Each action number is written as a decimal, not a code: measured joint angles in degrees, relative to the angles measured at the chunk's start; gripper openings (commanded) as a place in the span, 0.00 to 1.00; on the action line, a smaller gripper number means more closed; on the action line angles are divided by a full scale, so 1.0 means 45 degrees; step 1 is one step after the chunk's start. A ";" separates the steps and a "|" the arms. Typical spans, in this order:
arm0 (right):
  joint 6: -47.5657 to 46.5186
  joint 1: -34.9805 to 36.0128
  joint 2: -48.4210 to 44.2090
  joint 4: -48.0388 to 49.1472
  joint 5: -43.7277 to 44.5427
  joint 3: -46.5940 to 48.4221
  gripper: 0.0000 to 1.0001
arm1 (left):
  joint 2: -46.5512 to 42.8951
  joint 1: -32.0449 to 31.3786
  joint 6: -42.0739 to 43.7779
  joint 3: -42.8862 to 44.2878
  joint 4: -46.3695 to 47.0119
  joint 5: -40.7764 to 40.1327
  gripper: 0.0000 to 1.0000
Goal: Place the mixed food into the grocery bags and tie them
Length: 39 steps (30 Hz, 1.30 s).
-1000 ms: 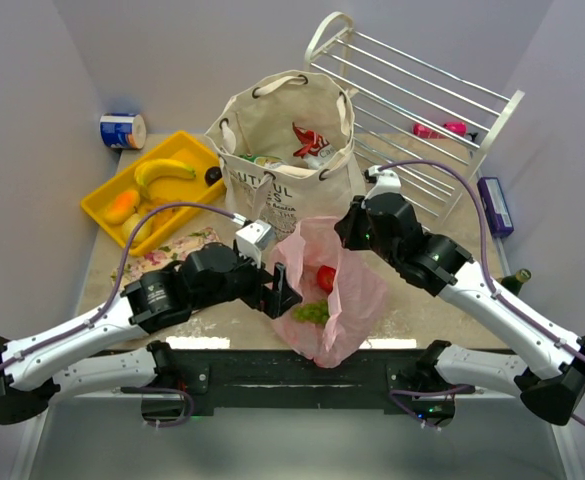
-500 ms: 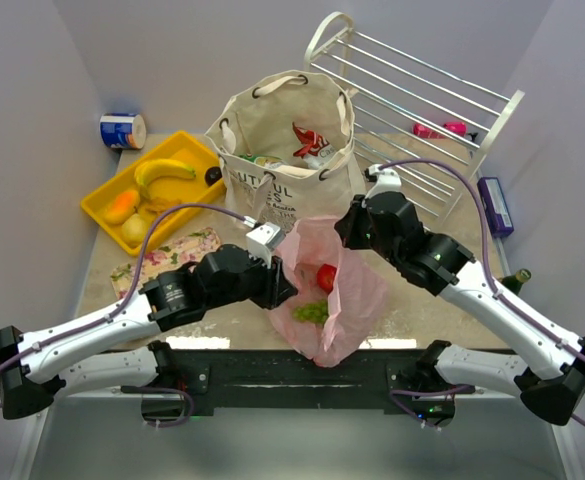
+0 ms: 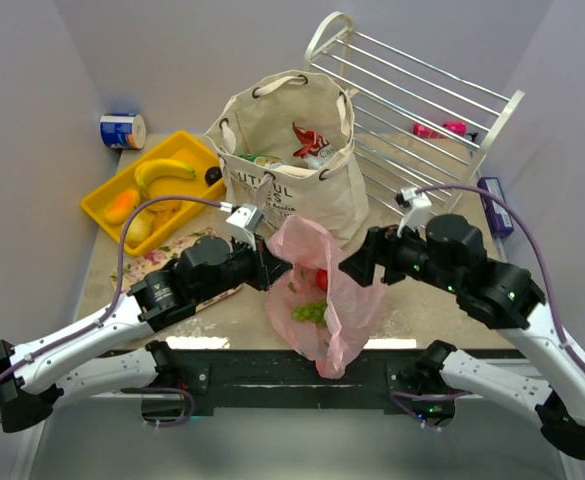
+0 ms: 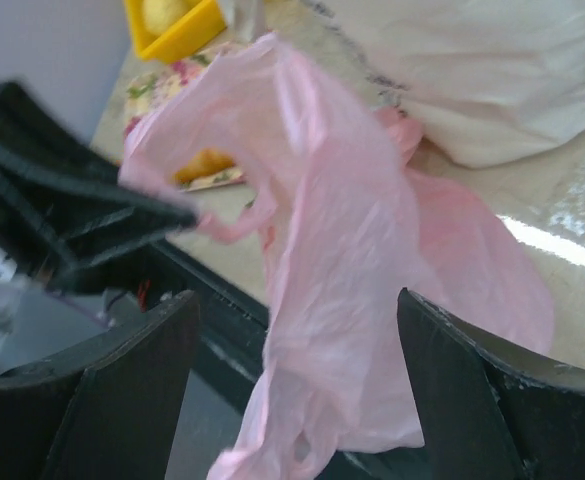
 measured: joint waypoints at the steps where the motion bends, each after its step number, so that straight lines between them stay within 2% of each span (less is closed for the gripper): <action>1: 0.0015 0.0000 -0.0481 -0.0117 -0.0500 -0.0165 0.84 | 0.0107 0.0253 -0.0024 0.0005 0.0233 0.0185 0.00; 4: 0.0019 -0.0005 -0.1904 -0.0427 -0.2458 -0.1175 0.77 | 0.0631 0.0923 -0.0053 0.0024 0.0661 0.0724 0.00; 7: 0.0277 0.0005 -0.3041 -0.0384 -0.4988 -0.2837 0.77 | 0.1069 0.1603 -0.0058 0.0024 0.0855 0.1093 0.00; 10: 0.0612 0.0005 -0.3648 -0.0432 -0.6713 -0.4289 0.75 | 0.1326 0.1860 -0.0053 0.0092 0.0908 0.1248 0.00; 14: 0.0738 0.0005 -0.4148 -0.0695 -0.8218 -0.4833 0.71 | 0.1574 0.2050 -0.0053 0.0223 0.0918 0.1365 0.00; 21: 0.0534 0.0005 -0.4711 -0.0544 -0.9262 -0.5790 0.69 | 0.1807 0.2336 -0.0053 0.0335 0.0996 0.1409 0.00; 27: 0.0457 0.0005 -0.5115 -0.0423 -0.9204 -0.6377 0.73 | 0.2132 0.2560 -0.0049 0.0607 0.0923 0.1428 0.00; 32: 0.0656 0.0005 -0.6018 0.0466 -0.9049 -0.6761 0.73 | 0.2535 0.2754 -0.0029 0.0947 0.0889 0.1443 0.00; 39: 0.0670 0.0102 -0.5746 0.1749 -0.8835 -0.7310 0.73 | 0.3191 0.3016 -0.0005 0.1268 0.0865 0.1661 0.00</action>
